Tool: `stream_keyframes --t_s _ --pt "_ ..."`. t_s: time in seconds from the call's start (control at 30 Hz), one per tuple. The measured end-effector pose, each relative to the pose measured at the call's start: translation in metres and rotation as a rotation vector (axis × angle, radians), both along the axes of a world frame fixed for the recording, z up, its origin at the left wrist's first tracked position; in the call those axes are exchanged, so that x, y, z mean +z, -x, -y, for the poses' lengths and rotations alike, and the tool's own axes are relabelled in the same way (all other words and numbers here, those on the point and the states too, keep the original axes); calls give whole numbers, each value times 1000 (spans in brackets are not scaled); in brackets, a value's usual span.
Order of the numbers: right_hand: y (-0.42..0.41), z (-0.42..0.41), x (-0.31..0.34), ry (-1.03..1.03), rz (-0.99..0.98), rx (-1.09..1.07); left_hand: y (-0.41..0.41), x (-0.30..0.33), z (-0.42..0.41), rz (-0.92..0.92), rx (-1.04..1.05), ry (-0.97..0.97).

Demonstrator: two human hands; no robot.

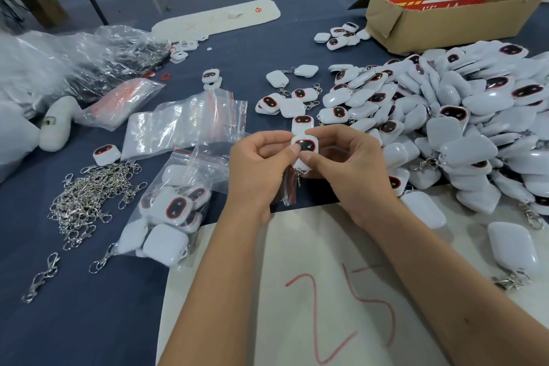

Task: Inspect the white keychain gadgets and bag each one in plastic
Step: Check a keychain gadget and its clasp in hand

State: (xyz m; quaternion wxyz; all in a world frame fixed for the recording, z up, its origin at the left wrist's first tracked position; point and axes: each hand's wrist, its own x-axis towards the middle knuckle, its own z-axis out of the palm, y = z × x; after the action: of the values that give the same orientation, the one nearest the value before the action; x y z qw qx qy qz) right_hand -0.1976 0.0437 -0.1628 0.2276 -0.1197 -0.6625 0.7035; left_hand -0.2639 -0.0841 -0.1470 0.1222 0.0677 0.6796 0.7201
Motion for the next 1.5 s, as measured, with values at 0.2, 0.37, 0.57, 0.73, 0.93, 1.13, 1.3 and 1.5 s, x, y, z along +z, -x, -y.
stream_keyframes --t_s 0.2,0.37,0.57,0.73,0.93,1.13,1.3,1.5 --pt "1 0 1 -17 10 21 -1 -1 -4 -96 87 86" --pt "2 -1 0 68 4 16 0 -2 -4 -69 71 45" --pt "3 -3 -1 79 31 -42 0 -3 -1 -47 -21 11" --pt "4 -4 -2 -24 55 -98 1 -3 0 -73 -78 52" --pt "4 -3 -4 -98 42 -75 1 -4 -1 -98 -55 57" --pt "3 -4 -1 -109 43 52 1 -3 -1 -83 40 -5" --pt "1 -4 0 -100 33 41 -1 -1 -2 -96 49 2" --pt "2 -5 1 -175 14 -12 -2 1 -2 -141 17 25"
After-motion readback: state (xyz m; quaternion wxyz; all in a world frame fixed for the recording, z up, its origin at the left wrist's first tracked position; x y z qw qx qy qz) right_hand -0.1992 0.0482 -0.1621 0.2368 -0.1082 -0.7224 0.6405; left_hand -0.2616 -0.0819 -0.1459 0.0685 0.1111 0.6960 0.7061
